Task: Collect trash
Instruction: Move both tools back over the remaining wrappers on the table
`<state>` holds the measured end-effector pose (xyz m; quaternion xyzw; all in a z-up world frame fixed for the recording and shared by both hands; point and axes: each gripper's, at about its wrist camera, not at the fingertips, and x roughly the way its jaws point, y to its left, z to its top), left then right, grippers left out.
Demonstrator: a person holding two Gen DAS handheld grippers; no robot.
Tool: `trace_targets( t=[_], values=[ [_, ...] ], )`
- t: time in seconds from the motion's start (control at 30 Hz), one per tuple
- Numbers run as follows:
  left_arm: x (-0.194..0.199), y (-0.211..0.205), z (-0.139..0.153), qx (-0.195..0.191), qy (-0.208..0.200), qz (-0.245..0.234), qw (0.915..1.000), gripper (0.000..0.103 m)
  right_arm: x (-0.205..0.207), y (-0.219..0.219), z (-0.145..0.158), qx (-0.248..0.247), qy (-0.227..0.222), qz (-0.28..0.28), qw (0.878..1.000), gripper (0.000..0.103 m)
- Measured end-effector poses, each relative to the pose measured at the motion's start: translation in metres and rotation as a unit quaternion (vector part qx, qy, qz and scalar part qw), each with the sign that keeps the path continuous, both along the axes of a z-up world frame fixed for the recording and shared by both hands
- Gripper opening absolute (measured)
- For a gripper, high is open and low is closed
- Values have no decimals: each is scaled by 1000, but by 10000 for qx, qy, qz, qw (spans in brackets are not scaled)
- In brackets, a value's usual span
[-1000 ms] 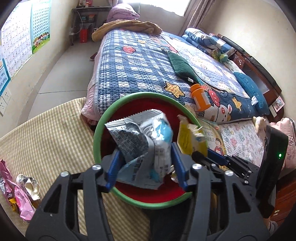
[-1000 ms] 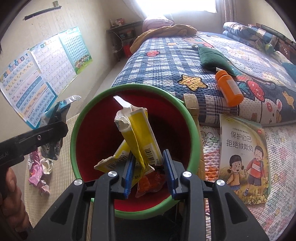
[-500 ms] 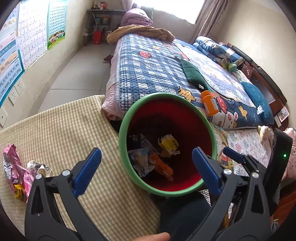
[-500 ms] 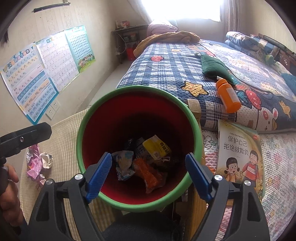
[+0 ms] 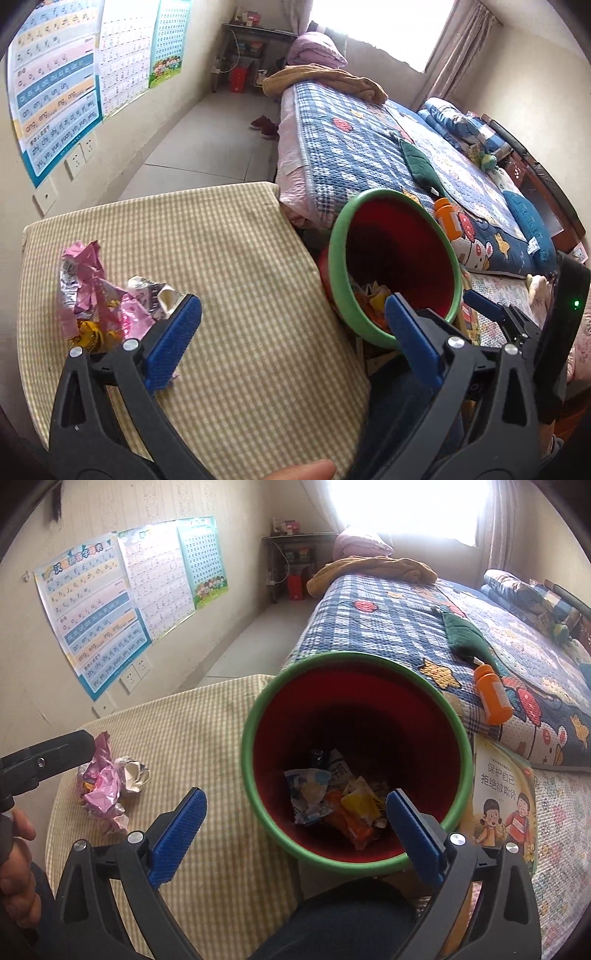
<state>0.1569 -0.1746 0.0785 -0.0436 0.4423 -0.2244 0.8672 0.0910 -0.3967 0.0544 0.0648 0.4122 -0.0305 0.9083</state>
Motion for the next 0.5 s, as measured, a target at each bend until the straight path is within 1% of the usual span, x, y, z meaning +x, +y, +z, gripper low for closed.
trace_targets(
  t=[0.23,0.5],
  values=[
    [-13,63,-7,-19,66,494,9988,97,6,57,2,-84,-2,503,9987,95],
    [-22,126,-14,-7,113,1017,9948,97,15,119,-2,-134,82,1027,9946,95]
  ],
)
